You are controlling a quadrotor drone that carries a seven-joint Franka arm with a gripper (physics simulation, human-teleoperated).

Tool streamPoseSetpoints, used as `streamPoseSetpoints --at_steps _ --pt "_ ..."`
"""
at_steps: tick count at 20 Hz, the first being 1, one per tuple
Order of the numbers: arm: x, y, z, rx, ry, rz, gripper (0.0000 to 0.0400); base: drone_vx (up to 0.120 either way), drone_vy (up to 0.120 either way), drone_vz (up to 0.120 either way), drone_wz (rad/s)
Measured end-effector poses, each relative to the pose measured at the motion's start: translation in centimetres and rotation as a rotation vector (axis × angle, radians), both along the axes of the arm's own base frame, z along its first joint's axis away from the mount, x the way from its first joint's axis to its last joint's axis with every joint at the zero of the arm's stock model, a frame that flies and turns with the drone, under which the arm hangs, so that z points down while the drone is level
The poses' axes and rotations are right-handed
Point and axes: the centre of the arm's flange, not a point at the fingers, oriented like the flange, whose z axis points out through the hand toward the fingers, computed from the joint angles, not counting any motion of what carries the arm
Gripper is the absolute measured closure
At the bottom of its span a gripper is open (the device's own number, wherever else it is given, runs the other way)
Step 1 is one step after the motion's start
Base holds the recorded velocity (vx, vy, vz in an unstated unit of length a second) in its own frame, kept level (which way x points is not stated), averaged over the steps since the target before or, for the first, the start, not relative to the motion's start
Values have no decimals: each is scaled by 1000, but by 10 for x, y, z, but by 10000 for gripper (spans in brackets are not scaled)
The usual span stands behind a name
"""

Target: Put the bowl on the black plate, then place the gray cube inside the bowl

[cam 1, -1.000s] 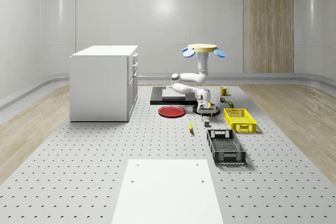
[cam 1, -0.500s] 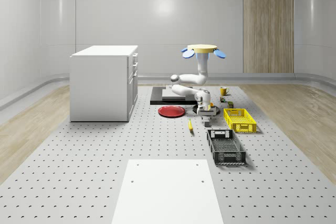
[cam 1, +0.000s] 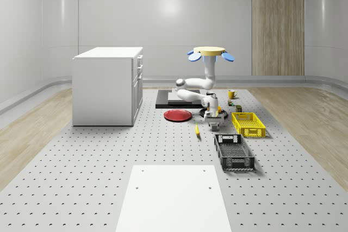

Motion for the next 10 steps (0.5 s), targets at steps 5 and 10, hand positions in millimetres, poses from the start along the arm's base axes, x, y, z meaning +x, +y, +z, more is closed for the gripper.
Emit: streamPoseSetpoints --at_steps 5,10 --pt "0 0 0 0 0 0 0 56 0 0 0" --pt "0 0 2 0 0 0 0 8 0 0 0"
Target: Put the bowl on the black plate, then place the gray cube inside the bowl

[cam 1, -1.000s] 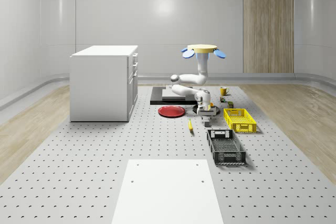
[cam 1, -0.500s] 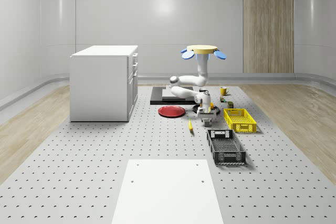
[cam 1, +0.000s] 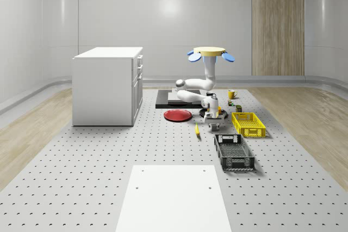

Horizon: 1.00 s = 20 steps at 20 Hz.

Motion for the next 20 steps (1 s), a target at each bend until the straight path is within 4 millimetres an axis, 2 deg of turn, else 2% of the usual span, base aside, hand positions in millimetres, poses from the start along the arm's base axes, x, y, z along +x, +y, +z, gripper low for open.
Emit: streamPoseSetpoints --at_steps 5,8,11,16,20 --pt "0 0 7 0 0 0 0 0 0 0 0" --pt "0 0 9 0 0 0 73 0 0 0 0" --pt "0 0 9 0 0 0 114 0 0 0 0" --pt "0 0 4 0 0 0 140 0 0 8 0" --pt "0 0 -7 0 0 0 146 0 0 120 0"
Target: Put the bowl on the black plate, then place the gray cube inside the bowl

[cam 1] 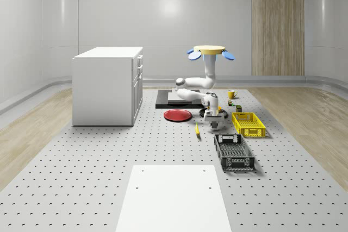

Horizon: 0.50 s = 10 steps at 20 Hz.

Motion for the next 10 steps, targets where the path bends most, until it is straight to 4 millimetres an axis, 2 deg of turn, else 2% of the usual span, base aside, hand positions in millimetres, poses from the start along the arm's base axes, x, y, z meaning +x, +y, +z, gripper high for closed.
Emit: streamPoseSetpoints --at_steps 4,5,9,10 --pt "0 0 -6 0 0 0 149 0 0 120 0" --pt "0 0 -7 0 0 0 149 -40 80 120 0" --pt "0 0 -9 0 0 0 150 -120 120 120 0" --pt "0 0 -9 0 0 0 150 -120 120 40 0"
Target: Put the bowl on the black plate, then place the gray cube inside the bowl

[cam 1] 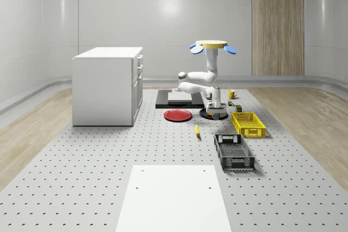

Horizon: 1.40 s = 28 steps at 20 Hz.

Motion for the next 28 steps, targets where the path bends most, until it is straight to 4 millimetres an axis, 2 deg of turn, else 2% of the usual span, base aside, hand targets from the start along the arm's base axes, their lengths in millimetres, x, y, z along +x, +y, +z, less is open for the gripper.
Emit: streamPoseSetpoints --at_steps 4,7,10,28 --pt "0 0 -1 0 0 0 150 -90 110 0 0" --pt "0 0 -1 0 0 0 150 -107 0 0 0" --pt "0 0 -1 0 0 0 150 -13 0 0 0" --pt "0 0 -1 0 0 0 150 -120 -7 0 0"
